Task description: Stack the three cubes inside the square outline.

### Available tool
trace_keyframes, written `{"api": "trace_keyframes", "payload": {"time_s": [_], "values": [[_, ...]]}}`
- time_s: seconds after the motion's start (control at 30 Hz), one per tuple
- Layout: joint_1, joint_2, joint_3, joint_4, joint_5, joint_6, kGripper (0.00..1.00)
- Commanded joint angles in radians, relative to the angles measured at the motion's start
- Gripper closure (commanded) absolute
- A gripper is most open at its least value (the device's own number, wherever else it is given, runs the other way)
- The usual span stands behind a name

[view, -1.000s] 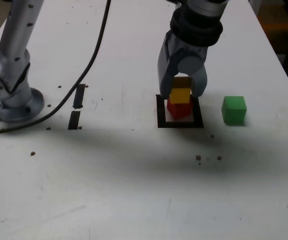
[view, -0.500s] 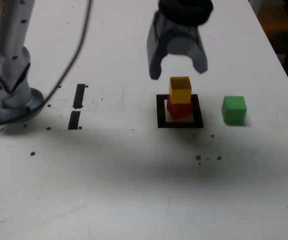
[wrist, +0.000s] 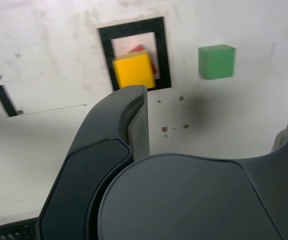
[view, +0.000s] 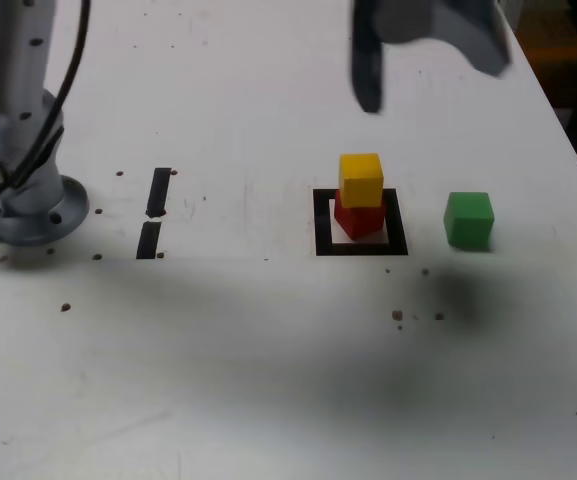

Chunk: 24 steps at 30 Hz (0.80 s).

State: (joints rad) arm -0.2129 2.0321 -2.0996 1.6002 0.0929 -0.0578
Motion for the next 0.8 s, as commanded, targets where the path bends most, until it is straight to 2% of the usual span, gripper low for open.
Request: {"api": "trace_keyframes", "payload": {"time_s": [0.0, 0.3, 0.6, 0.7, 0.77], "values": [[-0.003, 0.06, -0.045, 0.009, -0.014, 0.009, 0.0], [0.027, 0.221, -0.122, 0.024, -0.04, 0.036, 0.01], [0.079, 0.36, -0.143, 0.018, -0.094, 0.081, 0.04], [0.079, 0.393, -0.185, 0.022, -0.087, 0.087, 0.1], [0.079, 0.408, -0.21, 0.028, -0.071, 0.088, 0.18]]}}
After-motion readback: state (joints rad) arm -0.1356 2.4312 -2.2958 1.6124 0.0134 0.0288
